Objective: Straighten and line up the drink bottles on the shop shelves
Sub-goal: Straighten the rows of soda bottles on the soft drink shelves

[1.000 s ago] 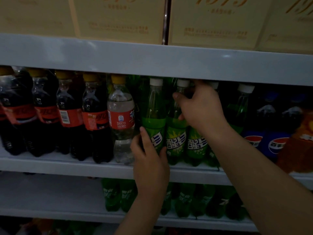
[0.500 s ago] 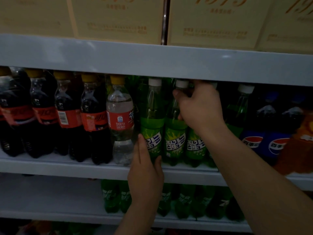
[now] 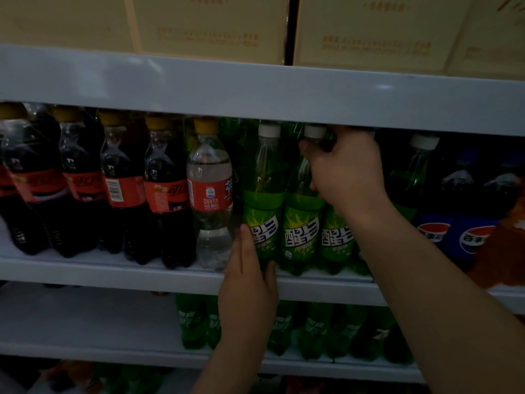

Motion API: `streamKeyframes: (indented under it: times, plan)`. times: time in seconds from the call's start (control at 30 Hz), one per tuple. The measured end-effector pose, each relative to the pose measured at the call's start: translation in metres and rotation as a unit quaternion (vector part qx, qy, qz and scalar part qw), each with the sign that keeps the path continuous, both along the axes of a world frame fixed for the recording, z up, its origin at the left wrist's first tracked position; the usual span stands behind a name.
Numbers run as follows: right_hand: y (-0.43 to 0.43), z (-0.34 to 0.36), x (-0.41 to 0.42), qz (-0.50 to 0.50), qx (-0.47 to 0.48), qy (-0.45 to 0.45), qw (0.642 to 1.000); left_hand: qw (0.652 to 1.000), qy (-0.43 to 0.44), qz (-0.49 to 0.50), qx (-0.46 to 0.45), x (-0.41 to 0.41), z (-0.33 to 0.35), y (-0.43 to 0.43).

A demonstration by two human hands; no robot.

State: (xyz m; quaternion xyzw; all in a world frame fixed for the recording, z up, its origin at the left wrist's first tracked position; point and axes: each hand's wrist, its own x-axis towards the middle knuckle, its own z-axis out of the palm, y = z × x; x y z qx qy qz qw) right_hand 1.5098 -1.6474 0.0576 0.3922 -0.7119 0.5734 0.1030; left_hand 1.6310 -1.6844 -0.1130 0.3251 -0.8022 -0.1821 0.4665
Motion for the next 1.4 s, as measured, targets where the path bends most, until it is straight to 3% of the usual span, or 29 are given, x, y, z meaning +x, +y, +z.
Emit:
streamKeyframes:
  times: [0.17, 0.3, 0.43, 0.53, 0.63, 0.73, 0.8, 0.97, 1.23, 1.3, 1.4]
  plan:
    - [0.006, 0.000, 0.004, 0.022, 0.001, -0.033, 0.999, 0.999, 0.014, -0.001, -0.044, 0.014, -0.003, -0.002]
    - [0.020, -0.007, 0.012, 0.003, 0.003, -0.041, 0.999, 0.995, 0.080, 0.029, -0.058, 0.033, 0.002, -0.012]
    - [0.027, -0.041, 0.051, -0.066, -0.096, 0.148, 0.982, 0.984, 0.153, 0.084, -0.039, 0.054, 0.011, -0.032]
    - [0.007, -0.055, 0.079, 0.043, -0.082, 0.239, 0.967, 0.986, 0.130, 0.102, 0.006, 0.061, 0.011, -0.043]
    - [-0.024, -0.030, 0.092, 0.147, -0.031, 0.111, 0.982, 0.990, 0.097, 0.097, 0.031, 0.063, 0.007, -0.047]
    - [-0.053, -0.008, 0.091, 0.174, 0.072, -0.026, 0.982, 0.994, 0.060, 0.091, 0.005, 0.065, 0.003, -0.049]
    - [-0.064, 0.001, 0.088, 0.174, 0.123, -0.061, 0.975, 0.995, 0.043, 0.089, -0.020, 0.066, 0.002, -0.052]
    - [-0.063, 0.004, 0.087, 0.139, 0.141, -0.044, 0.979, 0.995, 0.045, 0.060, -0.062, 0.069, 0.003, -0.065]
    - [-0.066, -0.012, 0.098, -0.047, 0.122, 0.146, 0.981, 0.997, 0.036, -0.010, -0.072, 0.079, -0.005, -0.074]
    - [-0.065, -0.013, 0.098, -0.035, 0.107, 0.143, 0.983, 0.996, 0.015, -0.007, -0.082, 0.079, -0.008, -0.073]
    - [-0.064, -0.009, 0.094, 0.052, 0.107, 0.058, 0.991, 0.996, -0.030, 0.014, -0.087, 0.074, -0.006, -0.067]
